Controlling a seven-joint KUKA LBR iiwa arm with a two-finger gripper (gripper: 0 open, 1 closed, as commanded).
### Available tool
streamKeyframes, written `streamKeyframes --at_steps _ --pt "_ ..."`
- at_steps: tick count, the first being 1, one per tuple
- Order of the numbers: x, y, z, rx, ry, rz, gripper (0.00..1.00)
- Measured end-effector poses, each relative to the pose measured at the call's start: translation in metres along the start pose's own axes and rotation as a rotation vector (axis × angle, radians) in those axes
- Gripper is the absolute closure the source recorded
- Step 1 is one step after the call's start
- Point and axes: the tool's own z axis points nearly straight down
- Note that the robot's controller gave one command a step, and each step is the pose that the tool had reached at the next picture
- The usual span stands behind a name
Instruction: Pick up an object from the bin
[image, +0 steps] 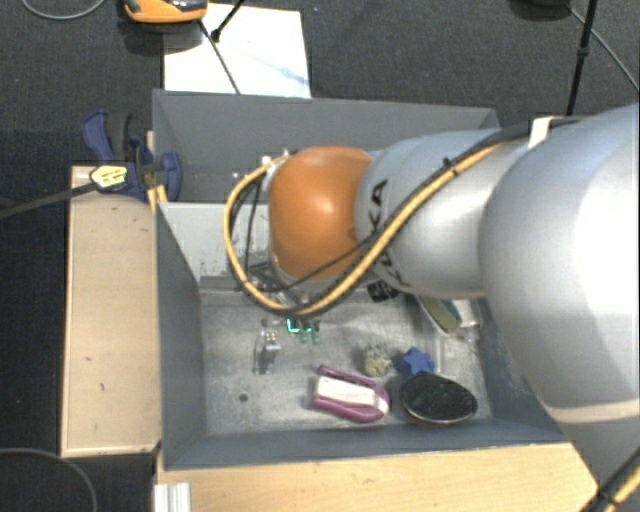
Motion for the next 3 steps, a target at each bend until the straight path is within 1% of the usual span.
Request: streamKeyframes --at_steps 1,2,3 --pt "0.011 -0.051 0.047 0.002 -0.003 -0.214 0.0" --pt "0.067 -0.101 -0.002 0.002 -0.006 -0.136 0.0" --pt "0.068 -0.156 0.059 -0.005 -0.015 -0.09 0.0"
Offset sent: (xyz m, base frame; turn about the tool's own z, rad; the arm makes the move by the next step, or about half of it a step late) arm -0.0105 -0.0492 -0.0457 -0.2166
